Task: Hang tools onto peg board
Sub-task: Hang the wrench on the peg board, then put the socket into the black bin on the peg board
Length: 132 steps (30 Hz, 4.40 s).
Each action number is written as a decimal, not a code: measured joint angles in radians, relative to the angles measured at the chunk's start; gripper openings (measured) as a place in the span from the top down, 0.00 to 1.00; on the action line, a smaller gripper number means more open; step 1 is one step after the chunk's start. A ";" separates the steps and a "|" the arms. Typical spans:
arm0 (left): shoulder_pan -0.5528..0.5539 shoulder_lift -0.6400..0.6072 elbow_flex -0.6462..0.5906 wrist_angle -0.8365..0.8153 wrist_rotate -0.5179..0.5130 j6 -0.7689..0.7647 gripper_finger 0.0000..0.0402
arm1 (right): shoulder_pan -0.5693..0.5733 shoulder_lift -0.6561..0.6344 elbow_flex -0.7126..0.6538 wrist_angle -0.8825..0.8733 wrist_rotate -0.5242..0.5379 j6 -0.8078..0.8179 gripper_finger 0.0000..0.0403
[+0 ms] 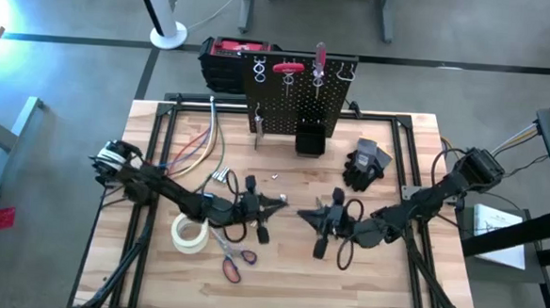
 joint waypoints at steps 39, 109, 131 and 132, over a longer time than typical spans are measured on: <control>0.707 0.022 -0.175 0.020 0.482 -0.637 1.00 | 0.002 -0.019 -0.007 -0.230 0.067 0.261 1.00; 0.534 0.247 -0.153 0.018 0.686 -0.426 0.83 | -0.468 0.030 -0.435 0.124 -0.644 -0.008 1.00; 0.437 0.137 -0.152 -0.320 0.439 -0.367 0.73 | -0.330 0.030 -0.233 0.070 -0.477 0.177 0.97; 0.436 0.142 -0.142 -0.323 0.421 -0.359 0.71 | -0.315 0.030 -0.234 0.068 -0.461 0.184 0.96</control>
